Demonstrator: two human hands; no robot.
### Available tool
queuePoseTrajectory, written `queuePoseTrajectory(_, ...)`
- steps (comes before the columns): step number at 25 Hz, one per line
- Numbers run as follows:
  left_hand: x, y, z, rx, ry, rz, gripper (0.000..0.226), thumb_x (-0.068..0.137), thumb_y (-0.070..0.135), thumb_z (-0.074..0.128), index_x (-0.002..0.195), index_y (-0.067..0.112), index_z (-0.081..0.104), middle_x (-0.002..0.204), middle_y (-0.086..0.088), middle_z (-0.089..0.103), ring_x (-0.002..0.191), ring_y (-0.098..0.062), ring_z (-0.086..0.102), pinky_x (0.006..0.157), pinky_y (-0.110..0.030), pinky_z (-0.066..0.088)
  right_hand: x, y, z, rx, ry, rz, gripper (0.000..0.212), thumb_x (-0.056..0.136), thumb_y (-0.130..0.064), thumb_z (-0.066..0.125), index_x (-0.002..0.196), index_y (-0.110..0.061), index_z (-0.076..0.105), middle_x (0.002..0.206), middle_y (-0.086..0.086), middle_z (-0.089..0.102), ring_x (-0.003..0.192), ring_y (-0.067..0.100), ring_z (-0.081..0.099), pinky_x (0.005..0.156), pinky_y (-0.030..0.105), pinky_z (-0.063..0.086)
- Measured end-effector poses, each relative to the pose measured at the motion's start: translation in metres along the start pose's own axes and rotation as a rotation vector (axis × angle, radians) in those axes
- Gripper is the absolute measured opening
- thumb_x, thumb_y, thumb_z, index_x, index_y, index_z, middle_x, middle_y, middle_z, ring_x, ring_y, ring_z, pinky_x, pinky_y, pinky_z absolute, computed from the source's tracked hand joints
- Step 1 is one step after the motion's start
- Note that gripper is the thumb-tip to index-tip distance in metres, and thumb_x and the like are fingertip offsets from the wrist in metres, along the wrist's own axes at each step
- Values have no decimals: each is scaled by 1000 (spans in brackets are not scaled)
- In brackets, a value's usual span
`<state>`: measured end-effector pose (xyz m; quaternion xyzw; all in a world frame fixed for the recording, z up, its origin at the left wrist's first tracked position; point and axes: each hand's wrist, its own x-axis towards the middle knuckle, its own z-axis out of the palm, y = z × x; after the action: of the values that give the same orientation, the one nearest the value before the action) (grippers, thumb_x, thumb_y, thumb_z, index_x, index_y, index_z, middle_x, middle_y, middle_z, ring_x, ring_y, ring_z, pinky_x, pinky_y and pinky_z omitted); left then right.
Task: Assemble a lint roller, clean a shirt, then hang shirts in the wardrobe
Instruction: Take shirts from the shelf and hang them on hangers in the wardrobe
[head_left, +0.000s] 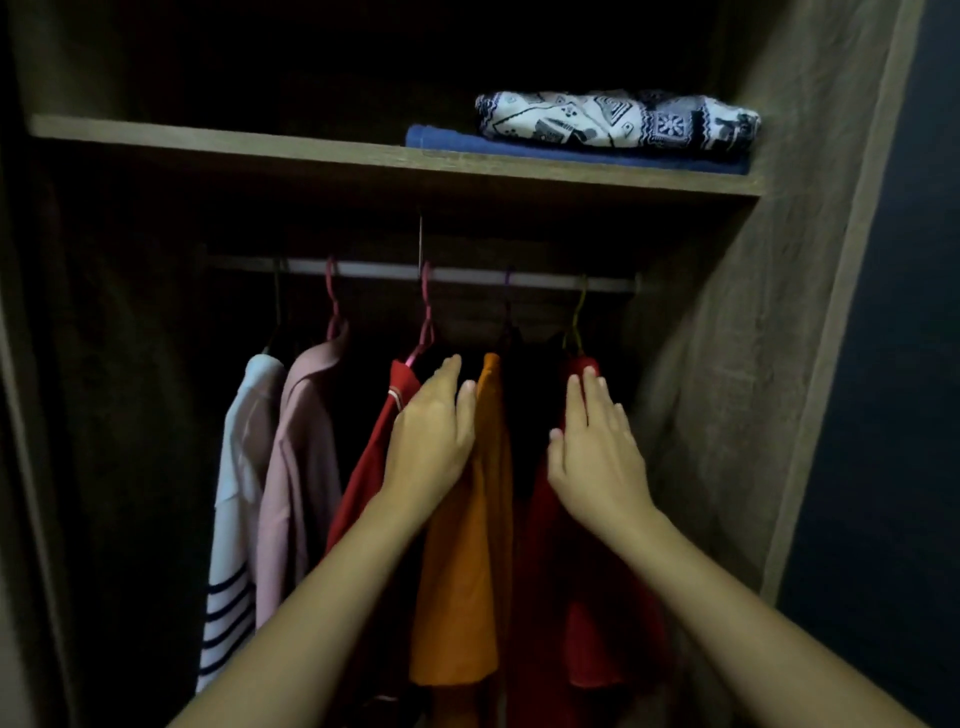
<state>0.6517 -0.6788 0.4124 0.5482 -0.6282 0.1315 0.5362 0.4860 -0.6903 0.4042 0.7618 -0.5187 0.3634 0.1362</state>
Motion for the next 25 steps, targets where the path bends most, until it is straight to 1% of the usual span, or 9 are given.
queuePoseTrajectory(2,-19,-14,-18,8,-2,87,45,97,26,39,134,2,47,136,-15,52,131,-18,41,105,-14,22,-32,-22,11,34,18,-84,63,94,-32,36,147,-7,13,157,12,11,146,21,7,114,31,4)
queuePoseTrajectory(3,-31,-23,-25,23,-28,112,47,96,28,37,134,1,46,137,-16,51,133,-17,38,107,-16,20,-50,-34,21,35,10,-118,65,92,-36,36,147,-6,17,157,12,14,146,21,10,114,32,5)
queuePoseTrajectory(6,-73,-60,-52,137,-151,142,54,95,32,30,138,-1,40,142,-19,43,137,-28,33,113,-34,26,-111,-79,62,39,-90,-185,69,88,-40,37,145,-5,24,155,13,22,144,23,19,114,34,10)
queuePoseTrajectory(9,-121,-101,-92,261,-217,200,54,96,30,32,138,-2,39,144,-20,40,137,-33,32,112,-37,25,-176,-136,106,112,-208,-237,68,85,-40,41,142,-4,30,150,14,33,140,24,28,114,31,10)
queuePoseTrajectory(12,-171,-140,-133,379,-275,304,51,97,28,36,137,-2,40,143,-20,41,135,-32,35,110,-36,26,-234,-194,146,195,-315,-273,61,86,-42,42,132,-2,46,139,18,49,131,28,45,109,39,34)
queuePoseTrajectory(14,-201,-171,-162,468,-301,384,48,99,28,33,136,-1,41,142,-20,44,134,-33,38,108,-38,31,-273,-238,173,254,-362,-311,61,86,-42,45,131,-1,49,136,19,51,128,29,48,105,42,40)
queuePoseTrajectory(18,-238,-232,-223,550,-316,380,48,98,24,37,139,0,36,144,-21,39,136,-32,32,110,-38,23,-336,-313,217,251,-485,-412,65,85,-44,47,134,-2,46,140,15,48,132,27,44,107,40,37)
queuePoseTrajectory(22,-242,-283,-261,619,-320,371,50,97,21,41,141,1,28,145,-24,36,136,-32,25,113,-36,15,-349,-354,250,140,-547,-491,66,86,-45,41,134,0,44,140,17,48,132,29,43,109,39,22)
queuePoseTrajectory(25,-236,-313,-275,703,-349,429,50,99,24,38,142,2,27,146,-23,36,136,-34,28,111,-40,18,-341,-366,266,-23,-580,-561,67,84,-46,42,132,1,47,137,18,51,130,30,46,110,42,28)
